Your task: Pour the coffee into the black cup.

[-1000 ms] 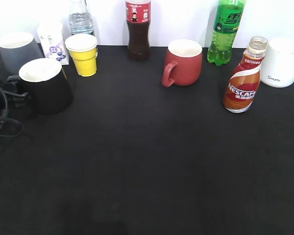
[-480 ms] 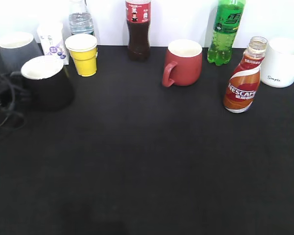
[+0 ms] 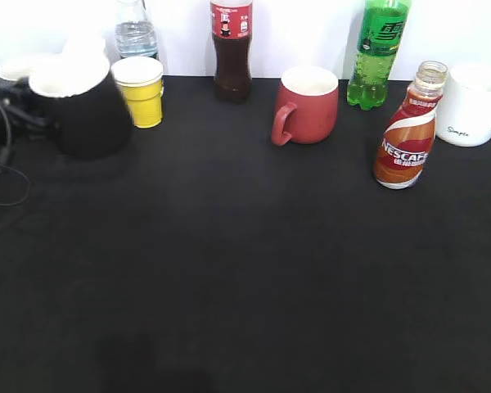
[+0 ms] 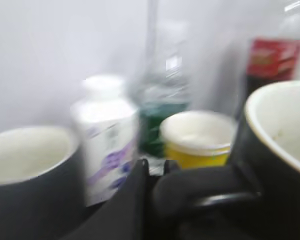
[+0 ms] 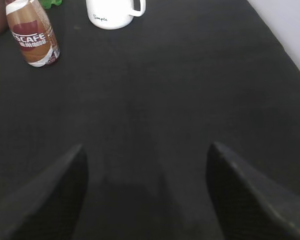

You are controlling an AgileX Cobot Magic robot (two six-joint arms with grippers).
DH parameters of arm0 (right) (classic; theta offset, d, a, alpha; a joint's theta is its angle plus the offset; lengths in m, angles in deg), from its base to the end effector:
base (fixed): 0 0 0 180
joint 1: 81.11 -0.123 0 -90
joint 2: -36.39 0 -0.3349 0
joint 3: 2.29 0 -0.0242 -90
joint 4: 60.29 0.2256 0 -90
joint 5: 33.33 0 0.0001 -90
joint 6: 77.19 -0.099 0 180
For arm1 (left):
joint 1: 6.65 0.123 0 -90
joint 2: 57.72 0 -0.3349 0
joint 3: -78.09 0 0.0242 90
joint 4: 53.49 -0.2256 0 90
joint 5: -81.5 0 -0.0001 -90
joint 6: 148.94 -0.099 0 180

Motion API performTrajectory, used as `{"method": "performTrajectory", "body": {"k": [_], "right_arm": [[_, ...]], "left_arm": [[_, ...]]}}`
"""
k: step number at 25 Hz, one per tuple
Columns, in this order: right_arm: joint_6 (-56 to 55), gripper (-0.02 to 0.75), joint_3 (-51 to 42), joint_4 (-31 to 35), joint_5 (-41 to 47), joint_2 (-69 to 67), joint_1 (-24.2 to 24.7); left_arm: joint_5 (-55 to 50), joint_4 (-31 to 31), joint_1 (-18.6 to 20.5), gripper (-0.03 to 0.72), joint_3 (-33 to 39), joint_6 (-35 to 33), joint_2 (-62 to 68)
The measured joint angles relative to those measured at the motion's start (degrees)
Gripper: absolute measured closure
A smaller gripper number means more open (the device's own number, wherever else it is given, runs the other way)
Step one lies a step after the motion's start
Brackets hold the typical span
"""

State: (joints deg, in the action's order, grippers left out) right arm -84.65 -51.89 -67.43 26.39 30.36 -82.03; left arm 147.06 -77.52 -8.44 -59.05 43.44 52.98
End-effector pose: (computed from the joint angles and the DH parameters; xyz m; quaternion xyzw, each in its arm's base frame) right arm -0.0713 -0.0118 0.2636 0.0503 0.8419 -0.0231 0.5368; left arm 0.3311 -0.0471 0.2449 0.1326 0.6946 -0.1559 0.6896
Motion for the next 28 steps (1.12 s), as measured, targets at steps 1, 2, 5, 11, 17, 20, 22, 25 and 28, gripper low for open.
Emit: {"method": "performTrajectory", "body": {"k": [1, 2, 5, 11, 17, 20, 22, 25, 28], "right_arm": [[0.0, 0.164, 0.0, 0.0, 0.0, 0.0, 0.0], [0.0, 0.164, 0.0, 0.0, 0.0, 0.0, 0.0], [0.0, 0.164, 0.0, 0.0, 0.0, 0.0, 0.0], [0.0, 0.164, 0.0, 0.0, 0.0, 0.0, 0.0], [0.2, 0.164, 0.3, 0.0, -0.7, -12.7, 0.0], [0.4, 0.164, 1.2, 3.0, -17.1, -25.3, 0.0], [0.7, 0.164, 1.2, 5.5, -30.9, -31.7, 0.0], [2.3, 0.164, -3.5, 5.6, -52.6, -38.6, 0.0], [2.6, 0.164, -13.2, -3.6, -80.1, -43.4, 0.0]], "left_arm": [[0.0, -1.6, -0.8, 0.631, 0.1, 1.1, -0.6], [0.0, -2.1, -2.4, 0.631, 0.1, 1.5, -0.6], [-3.3, -3.4, -9.3, 0.631, -0.1, 1.8, -0.6], [-7.3, -4.1, -14.3, 0.631, -2.0, 1.8, -0.6], [-7.3, -4.1, -14.3, 0.631, -2.0, 1.8, -0.6], [-7.3, -4.1, -14.3, 0.631, -2.0, 1.8, -0.6], [-7.3, -4.1, -14.3, 0.631, -2.0, 1.8, -0.6], [-7.3, -3.9, -14.3, 0.631, -2.0, 1.8, -0.6], [-7.3, -3.8, -14.3, 0.631, -2.0, 1.8, -0.6]]}}
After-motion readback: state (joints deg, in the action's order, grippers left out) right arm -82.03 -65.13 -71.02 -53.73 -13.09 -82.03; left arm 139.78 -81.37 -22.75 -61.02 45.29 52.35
